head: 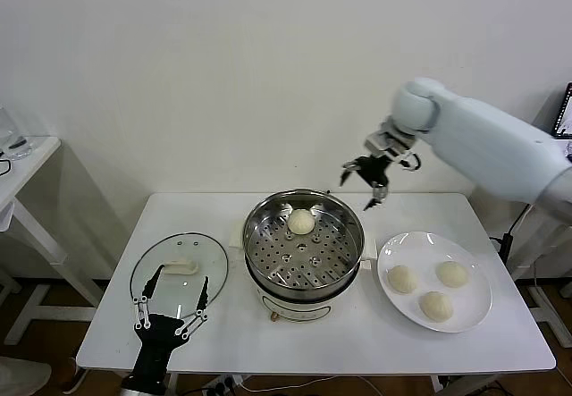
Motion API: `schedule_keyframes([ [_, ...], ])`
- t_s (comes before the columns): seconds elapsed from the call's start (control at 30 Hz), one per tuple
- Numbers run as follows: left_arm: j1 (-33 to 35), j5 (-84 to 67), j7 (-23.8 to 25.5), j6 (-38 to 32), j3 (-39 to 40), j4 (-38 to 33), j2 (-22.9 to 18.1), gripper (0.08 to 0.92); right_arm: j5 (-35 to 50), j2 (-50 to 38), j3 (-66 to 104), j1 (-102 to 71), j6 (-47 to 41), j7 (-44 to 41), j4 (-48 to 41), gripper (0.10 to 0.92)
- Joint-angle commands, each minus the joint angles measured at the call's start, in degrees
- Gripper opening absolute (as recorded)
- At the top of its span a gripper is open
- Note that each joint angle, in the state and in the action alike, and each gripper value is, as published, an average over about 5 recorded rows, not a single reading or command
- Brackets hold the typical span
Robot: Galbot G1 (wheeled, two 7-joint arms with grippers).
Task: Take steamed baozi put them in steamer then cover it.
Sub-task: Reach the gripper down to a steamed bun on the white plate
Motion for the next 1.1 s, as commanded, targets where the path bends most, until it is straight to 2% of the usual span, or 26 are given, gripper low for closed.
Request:
schedule_keyframes([
  [0.03, 0.00, 0.16, -0.03, -0.02, 0.16, 0.04, -0.06, 0.823, 7.89, -8.17, -8.60, -1.33, -9.27, 1.49, 0.07, 0.823],
  [0.4, 0.15, 0.19, -0.13, -0.11, -0.69, -0.15, -0.35, 0.823, 1.58, -7.70, -5.96, -10.87, -8.73, 5.65, -0.76, 0.823],
  [1.1, 0.26, 0.38, -0.21, -0.26, -0.91, 0.10, -0.55, 0.823, -1.34, -5.98, -0.27, -19.63, -8.68, 9.94, -2.03, 0.823],
])
